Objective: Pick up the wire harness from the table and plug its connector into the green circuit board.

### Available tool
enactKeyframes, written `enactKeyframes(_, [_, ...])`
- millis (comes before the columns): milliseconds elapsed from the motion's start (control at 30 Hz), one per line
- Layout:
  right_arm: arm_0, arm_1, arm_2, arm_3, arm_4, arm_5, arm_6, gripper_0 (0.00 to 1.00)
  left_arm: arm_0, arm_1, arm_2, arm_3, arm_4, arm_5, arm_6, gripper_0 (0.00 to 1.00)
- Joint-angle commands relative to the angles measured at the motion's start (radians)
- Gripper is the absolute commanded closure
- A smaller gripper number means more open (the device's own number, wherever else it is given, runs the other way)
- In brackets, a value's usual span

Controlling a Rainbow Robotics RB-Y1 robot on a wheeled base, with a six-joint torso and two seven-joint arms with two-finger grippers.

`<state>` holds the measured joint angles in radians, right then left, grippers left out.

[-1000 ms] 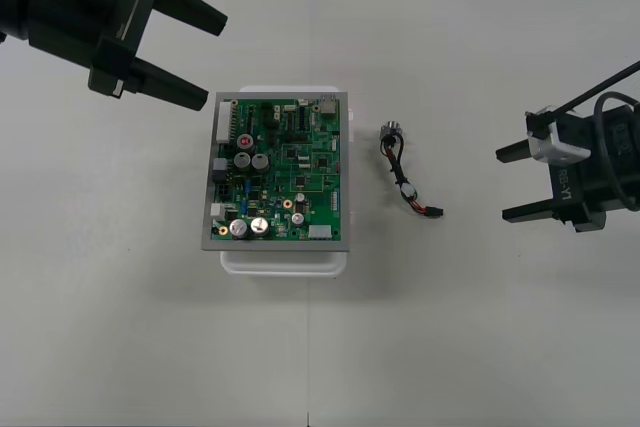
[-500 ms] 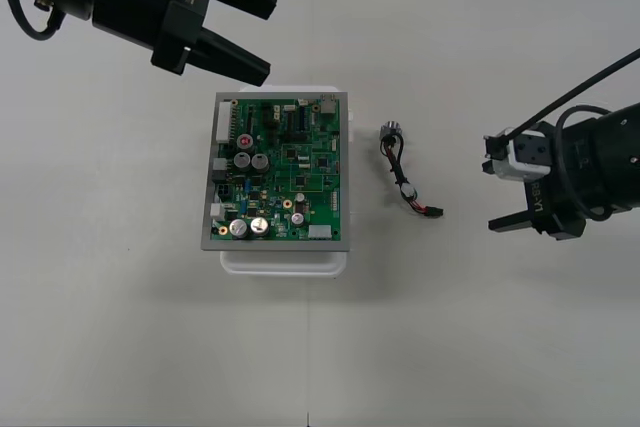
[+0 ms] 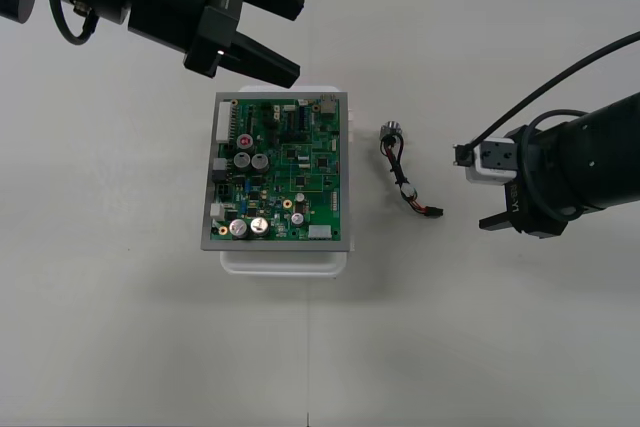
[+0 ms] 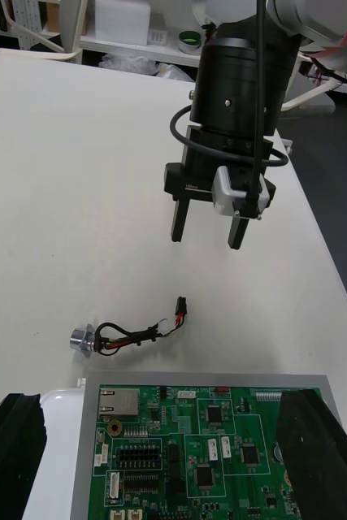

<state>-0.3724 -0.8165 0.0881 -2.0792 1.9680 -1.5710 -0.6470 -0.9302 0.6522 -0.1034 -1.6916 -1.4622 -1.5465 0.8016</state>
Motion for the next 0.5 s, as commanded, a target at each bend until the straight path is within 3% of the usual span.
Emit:
enactKeyframes(33, [-0.049,0.023,0.050,-0.028,0.035,0.000,-0.049,0.32,-0.050,-0.045,-0.002,-0.029,-0.027,-0.024,-0.018,0.17])
enactKeyframes(500, [-0.063,0.089,0.121,-0.027,0.198,0.000,-0.103,0.32,-0.050,-0.052,-0.002,-0.029,-0.035,-0.024,-0.018,0.17])
